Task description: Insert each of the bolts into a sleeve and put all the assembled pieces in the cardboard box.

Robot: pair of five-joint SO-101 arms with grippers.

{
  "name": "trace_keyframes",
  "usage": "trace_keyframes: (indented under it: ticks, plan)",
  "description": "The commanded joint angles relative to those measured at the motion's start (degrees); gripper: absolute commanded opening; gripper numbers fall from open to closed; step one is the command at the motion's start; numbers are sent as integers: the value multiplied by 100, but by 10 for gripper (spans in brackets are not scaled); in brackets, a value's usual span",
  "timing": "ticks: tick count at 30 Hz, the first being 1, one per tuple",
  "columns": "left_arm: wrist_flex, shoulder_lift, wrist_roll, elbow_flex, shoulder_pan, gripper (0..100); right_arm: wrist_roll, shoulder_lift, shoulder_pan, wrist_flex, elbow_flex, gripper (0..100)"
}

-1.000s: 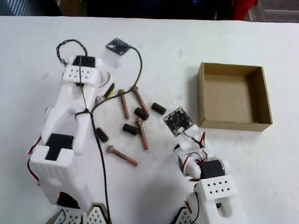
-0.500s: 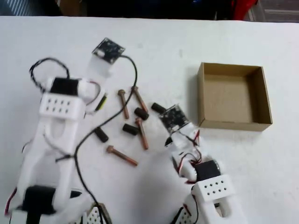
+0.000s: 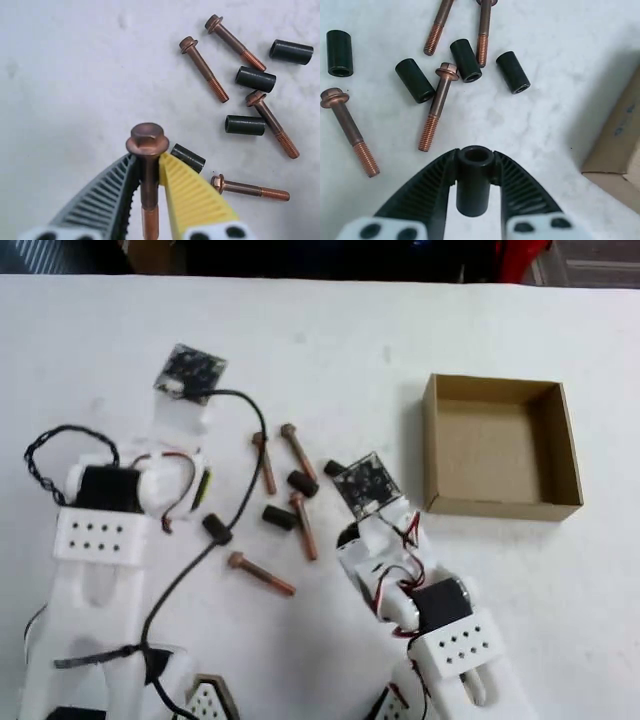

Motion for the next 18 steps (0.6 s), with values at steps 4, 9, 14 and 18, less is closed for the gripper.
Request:
trace_keyframes:
  ticks: [4,9,14,18]
  plan:
    - [-114,-673,123,237,-391,23,-70,-92,-57,497,-809,18]
    - [-149,-1077,114,615,-347,23,-70,-92,-664,488,-853,17]
    - [-158,-1578,114,862,-453,22,-70,-101,-1253,215,-826,17]
    - [-158,-2097,105,1178,-453,23,-88,-101,-1288,-145,-826,17]
